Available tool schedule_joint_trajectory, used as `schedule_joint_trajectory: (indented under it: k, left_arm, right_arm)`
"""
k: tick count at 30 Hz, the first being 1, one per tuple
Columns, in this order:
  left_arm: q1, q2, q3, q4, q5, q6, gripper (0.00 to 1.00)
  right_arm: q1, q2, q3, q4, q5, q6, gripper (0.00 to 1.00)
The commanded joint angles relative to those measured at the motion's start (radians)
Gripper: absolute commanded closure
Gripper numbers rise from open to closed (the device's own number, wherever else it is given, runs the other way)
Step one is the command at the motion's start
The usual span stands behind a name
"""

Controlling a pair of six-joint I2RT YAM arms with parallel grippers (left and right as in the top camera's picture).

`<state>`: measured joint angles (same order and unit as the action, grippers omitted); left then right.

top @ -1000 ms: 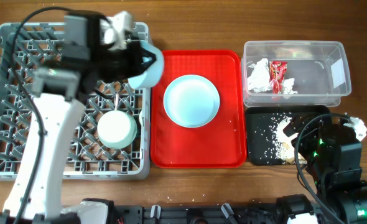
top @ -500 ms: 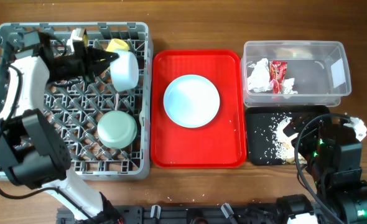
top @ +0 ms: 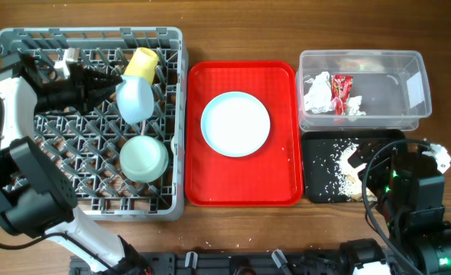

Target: Sort waste into correct bins and load items into the dishwasher rack

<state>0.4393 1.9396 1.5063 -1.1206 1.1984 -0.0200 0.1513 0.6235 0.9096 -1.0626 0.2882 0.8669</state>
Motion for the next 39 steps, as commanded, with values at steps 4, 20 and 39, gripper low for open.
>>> schedule_joint_trajectory:
  k: [4,20,39]
  left_arm:
    - [0.019,0.007,-0.003,0.153,-0.109,-0.014,0.65]
    - [0.002,-0.23,0.14,0.074,-0.475,-0.272,0.96]
    - [-0.281,-0.107,0.105,-0.178,-1.447,-0.471,0.91]
  right_arm:
    - [-0.006,0.001,0.014,-0.001,-0.009,0.008,0.0]
    - [-0.006,0.001,0.014,-0.001,-0.009,0.008,0.0]
    - [-0.006,0.001,0.014,-0.001,-0.009,0.008,0.0]
